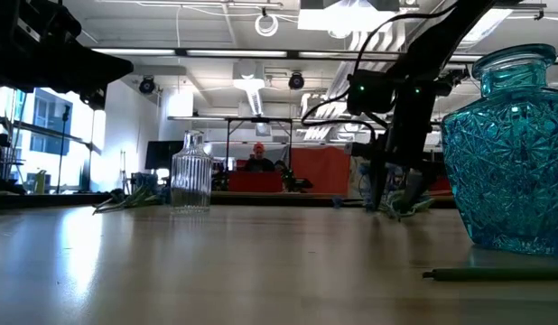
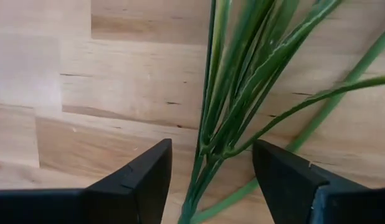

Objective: Sort flowers into vase by color
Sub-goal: Put the top right light blue flowers into the transparent vase

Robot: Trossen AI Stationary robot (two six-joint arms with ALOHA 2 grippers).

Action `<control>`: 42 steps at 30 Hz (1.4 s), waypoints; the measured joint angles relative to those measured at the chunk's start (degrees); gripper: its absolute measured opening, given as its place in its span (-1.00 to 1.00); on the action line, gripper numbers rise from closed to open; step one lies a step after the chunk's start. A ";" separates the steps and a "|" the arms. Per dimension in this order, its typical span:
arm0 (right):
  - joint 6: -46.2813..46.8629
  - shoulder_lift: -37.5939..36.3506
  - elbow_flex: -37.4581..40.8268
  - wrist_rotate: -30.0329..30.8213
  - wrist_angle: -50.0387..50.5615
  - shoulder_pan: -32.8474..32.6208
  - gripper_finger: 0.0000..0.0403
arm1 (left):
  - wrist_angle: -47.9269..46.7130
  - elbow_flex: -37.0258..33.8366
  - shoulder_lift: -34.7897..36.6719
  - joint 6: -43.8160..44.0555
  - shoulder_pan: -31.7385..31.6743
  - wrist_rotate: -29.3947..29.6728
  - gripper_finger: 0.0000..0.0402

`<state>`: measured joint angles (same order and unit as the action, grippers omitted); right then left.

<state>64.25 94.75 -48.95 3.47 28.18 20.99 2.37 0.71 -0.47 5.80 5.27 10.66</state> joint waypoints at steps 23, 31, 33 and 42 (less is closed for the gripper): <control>-38.35 -5.12 -4.78 -7.28 -46.00 -4.33 -0.98 | 0.02 0.00 0.00 0.00 0.01 0.01 -1.00; -43.97 6.83 -4.66 -14.84 -76.55 -10.76 -0.99 | 0.02 0.00 0.00 0.00 -0.01 0.00 -1.00; -42.07 10.22 -4.66 -13.45 -88.02 -10.98 -0.99 | 0.00 0.00 0.00 0.00 0.00 0.00 -1.00; -36.03 19.16 -9.00 -7.94 -107.63 -8.98 -1.00 | 0.02 0.00 0.00 0.00 -0.01 0.00 -1.00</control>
<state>28.22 113.92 -57.94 -4.47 -79.44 12.01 2.39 0.71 -0.47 5.80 5.27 10.66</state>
